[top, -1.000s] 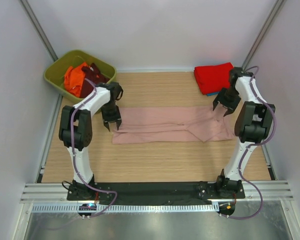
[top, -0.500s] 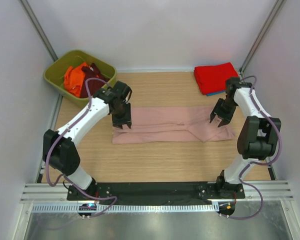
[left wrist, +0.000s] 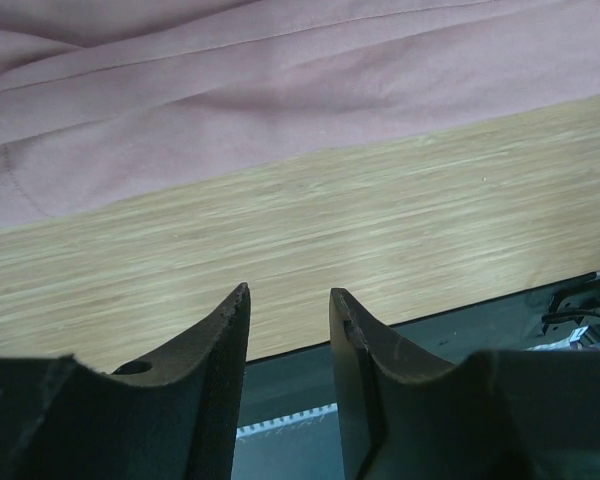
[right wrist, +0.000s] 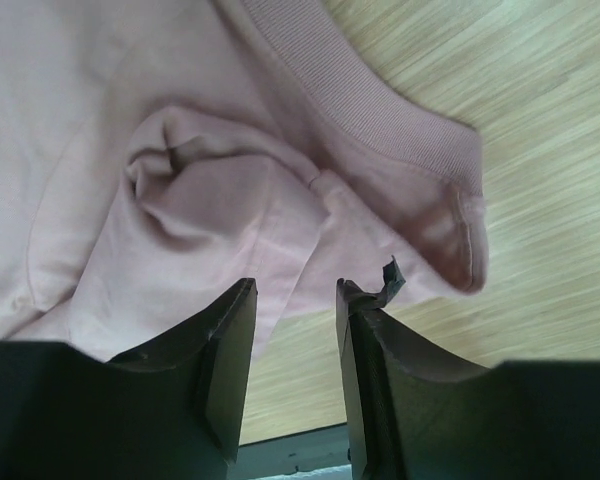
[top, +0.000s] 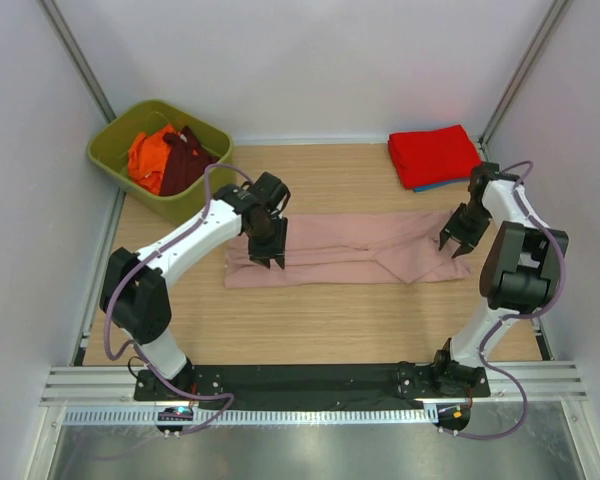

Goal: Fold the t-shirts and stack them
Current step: Fold the tshirt

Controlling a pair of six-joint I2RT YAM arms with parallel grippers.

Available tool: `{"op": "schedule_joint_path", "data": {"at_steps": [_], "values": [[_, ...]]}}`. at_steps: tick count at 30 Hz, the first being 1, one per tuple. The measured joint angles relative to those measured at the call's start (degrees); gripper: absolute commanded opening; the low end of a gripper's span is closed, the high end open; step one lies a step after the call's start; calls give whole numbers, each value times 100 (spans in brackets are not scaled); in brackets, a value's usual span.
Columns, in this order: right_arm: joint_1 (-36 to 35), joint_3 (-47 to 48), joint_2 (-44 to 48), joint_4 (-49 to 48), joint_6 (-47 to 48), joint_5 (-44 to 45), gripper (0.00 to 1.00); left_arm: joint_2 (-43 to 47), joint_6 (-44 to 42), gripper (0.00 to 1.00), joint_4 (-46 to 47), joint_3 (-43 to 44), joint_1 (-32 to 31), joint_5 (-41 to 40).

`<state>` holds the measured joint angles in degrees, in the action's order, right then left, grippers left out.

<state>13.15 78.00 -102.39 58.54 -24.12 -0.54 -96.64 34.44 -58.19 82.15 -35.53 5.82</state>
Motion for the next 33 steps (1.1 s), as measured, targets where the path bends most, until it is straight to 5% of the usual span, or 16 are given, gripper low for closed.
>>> {"op": "schedule_joint_path", "data": {"at_steps": [19, 22, 27, 33], "values": [[66, 0, -581, -389, 0, 192, 40, -13, -46, 39, -33, 0, 2, 33], [76, 0, -643, -435, 2, 190, 33, -48, -52, 38, -42, 0, 2, 48], [81, 2, -660, -459, -55, 39, 3, -125, -81, 38, -70, 2, 2, 59], [81, 31, -625, -459, -439, -632, 1, -151, -107, 39, -79, 2, 2, 87]]}}
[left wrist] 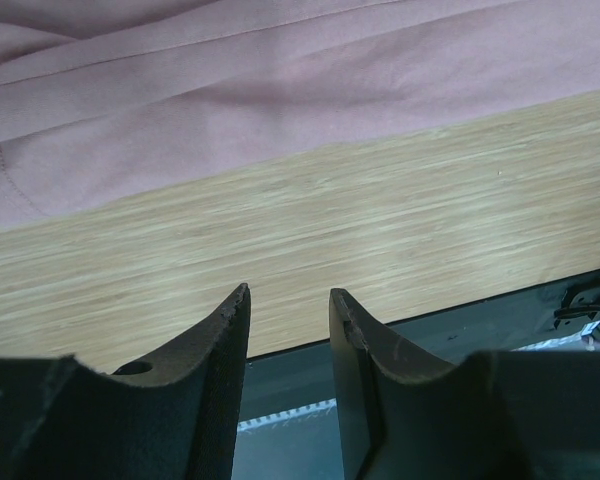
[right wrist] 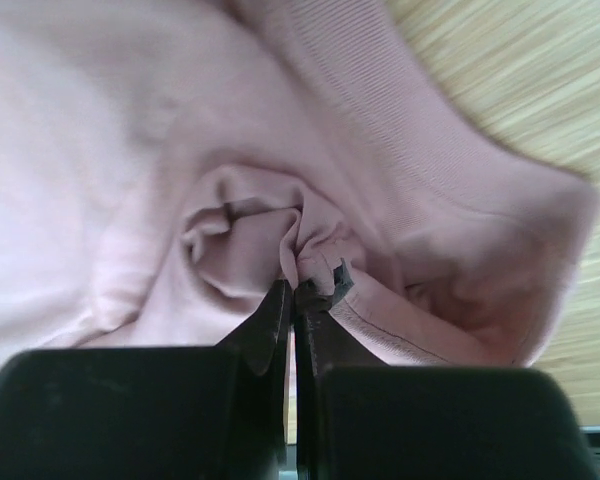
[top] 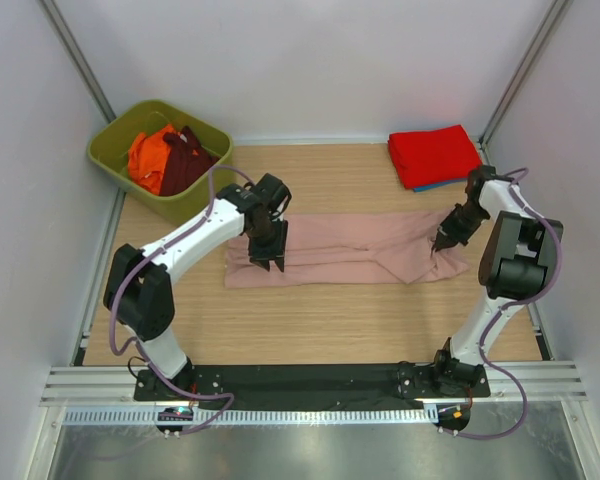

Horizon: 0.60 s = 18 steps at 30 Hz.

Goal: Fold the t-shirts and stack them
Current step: Fold the tshirt

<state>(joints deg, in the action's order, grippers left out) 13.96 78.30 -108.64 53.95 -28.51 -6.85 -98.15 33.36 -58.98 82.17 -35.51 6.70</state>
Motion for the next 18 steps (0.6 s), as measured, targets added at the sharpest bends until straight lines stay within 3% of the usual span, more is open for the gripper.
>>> {"op": "schedule_joint_path", "data": {"at_steps": [5, 12, 15, 16, 18], "values": [[-2, 304, 4, 98, -289, -428, 5, -35, -44, 39, -2, 13, 0, 2], [-4, 603, 4, 234, -219, -68, 6, -20, -48, 39, 0, 0, 0, 2], [17, 407, 26, 236, -146, 153, 11, 42, -42, 39, 4, -68, 0, 2], [24, 326, 28, 243, -127, 205, 20, 59, -39, 39, 2, -96, 0, 2], [44, 199, 28, 256, -72, 289, 27, 74, -37, 39, 7, -131, 0, 4]]}}
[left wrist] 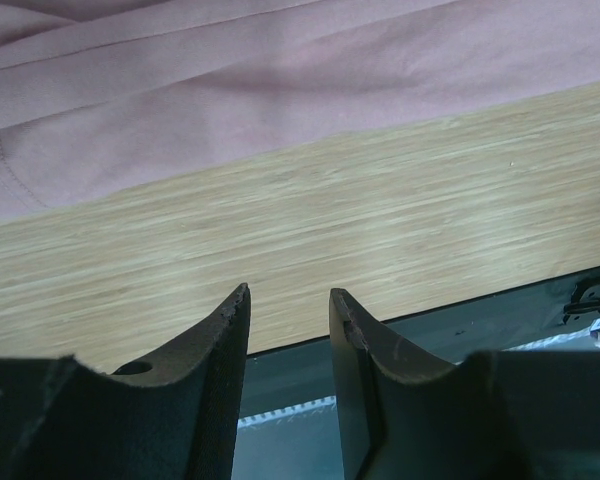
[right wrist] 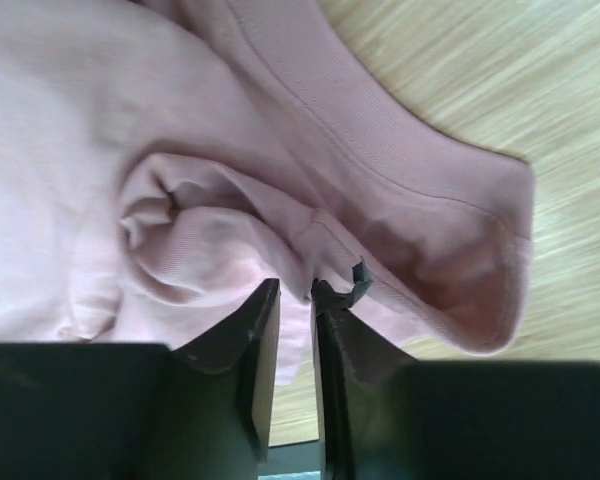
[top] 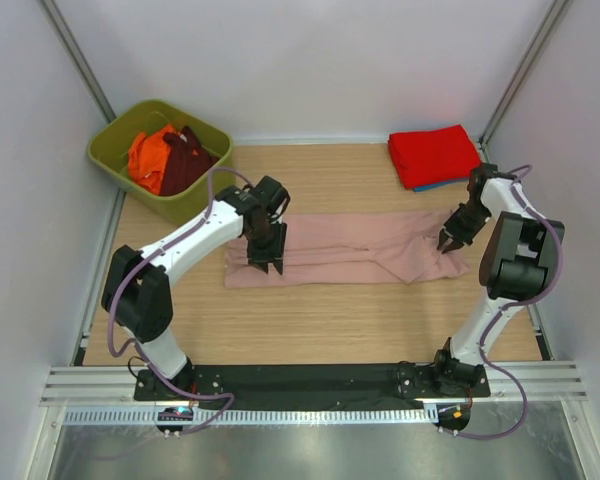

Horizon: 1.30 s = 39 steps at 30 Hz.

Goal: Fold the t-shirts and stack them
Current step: Fold the tshirt

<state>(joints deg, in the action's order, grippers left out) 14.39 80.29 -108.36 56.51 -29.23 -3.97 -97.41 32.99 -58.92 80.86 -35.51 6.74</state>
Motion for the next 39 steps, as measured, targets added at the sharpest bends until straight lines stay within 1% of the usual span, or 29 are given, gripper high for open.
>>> {"op": "schedule_joint_path", "data": {"at_steps": [1, 3, 5, 13, 23, 26, 30, 32, 33, 34, 35, 39], "values": [[0, -37, 0, 13, 39, 39, 35, 2, 0, 39, -2, -15, 0, 7], [4, -52, 0, 44, 105, 129, 41, 7, 2, 39, 0, -55, 0, 35], [7, -52, 13, 44, 186, 179, 42, 9, 4, 39, 0, -76, 0, 48], [9, -61, 286, 24, 343, 238, 38, 46, 92, 39, 24, -173, 0, 109], [9, 81, 114, -11, 396, 258, 34, 122, 107, 39, 48, -299, 0, 149], [9, 203, -31, -33, 409, 256, 32, 170, 107, 39, 44, -348, 0, 149], [2, 223, -131, -72, 413, 256, 23, 201, 107, 39, 46, -348, 0, 149], [-4, 223, -138, -72, 417, 256, 15, 208, 107, 39, 46, -348, 0, 149], [-7, 223, -138, -72, 422, 256, 7, 210, 107, 39, 46, -348, 0, 149], [-13, 225, -138, -70, 433, 256, 3, 210, 107, 39, 48, -348, 0, 149], [-20, 232, -138, -63, 433, 256, 1, 210, 107, 39, 48, -348, 0, 149], [-81, 341, -138, 4, 378, 236, 1, 210, 105, 39, 59, -348, 0, 160]]}}
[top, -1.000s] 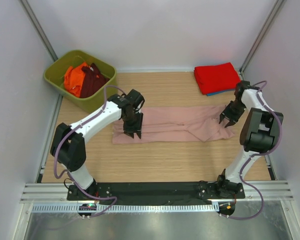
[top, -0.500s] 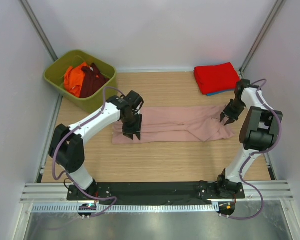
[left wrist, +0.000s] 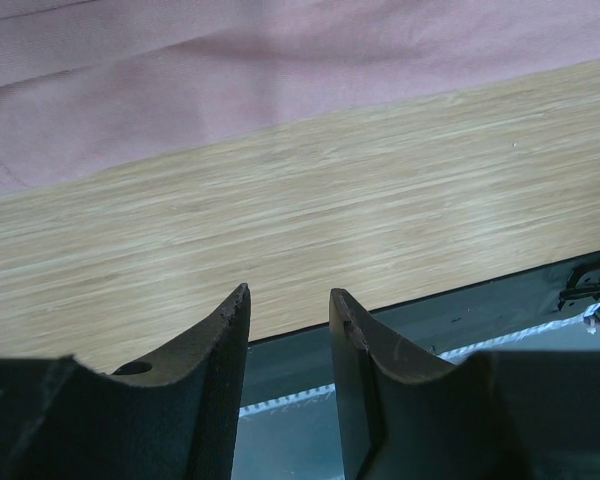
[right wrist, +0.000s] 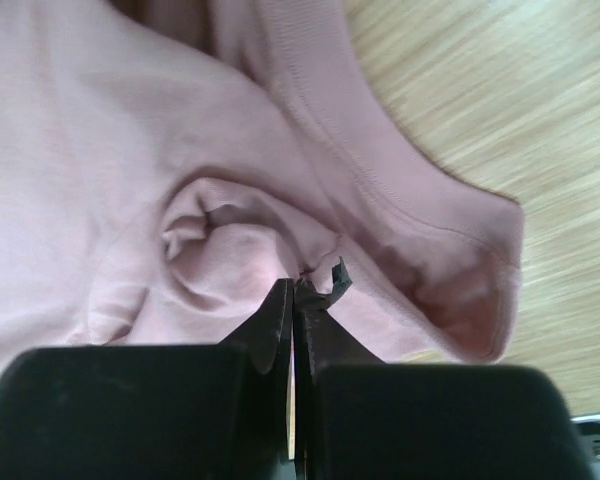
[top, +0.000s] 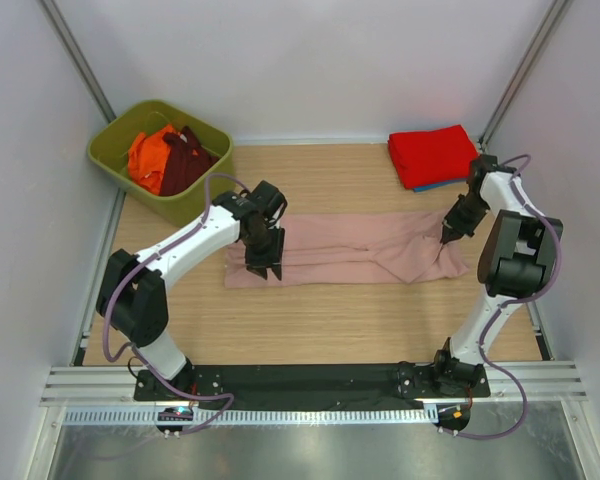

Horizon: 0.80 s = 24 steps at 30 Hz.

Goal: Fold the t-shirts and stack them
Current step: Fold the tshirt

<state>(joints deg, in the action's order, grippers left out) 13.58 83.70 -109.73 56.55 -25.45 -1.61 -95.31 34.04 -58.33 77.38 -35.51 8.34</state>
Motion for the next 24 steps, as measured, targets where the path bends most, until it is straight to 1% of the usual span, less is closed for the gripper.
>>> {"op": "schedule_joint_path", "data": {"at_steps": [4, 9, 11, 16, 18, 19, 20, 23, 24], "values": [[-61, 216, -2, 44, -186, -299, 1, -2, 0, 39, 37, 0, 0, 55], [-125, 339, -42, -179, -697, -1038, 5, -2, -4, 39, 61, 0, 0, 101], [-166, 334, -149, -374, -999, -1388, 7, -4, -4, 39, 70, 0, 0, 127], [-387, 153, -518, -1130, -1856, -2094, 9, -28, -9, 39, 68, 0, 0, 201], [-463, 74, -658, -1458, -2234, -2354, 14, -31, -9, 39, 68, 2, 0, 210], [-503, 31, -710, -1635, -2435, -2470, 17, -31, -9, 39, 68, 2, 0, 216], [-531, -7, -743, -1781, -2590, -2562, 24, -31, -9, 39, 66, 2, 0, 221], [-564, -234, -804, -2459, -3244, -2929, 39, -31, -11, 39, 66, 2, 0, 223], [-562, -273, -826, -2638, -3403, -3016, 41, -31, -11, 39, 66, 2, 0, 223]]}}
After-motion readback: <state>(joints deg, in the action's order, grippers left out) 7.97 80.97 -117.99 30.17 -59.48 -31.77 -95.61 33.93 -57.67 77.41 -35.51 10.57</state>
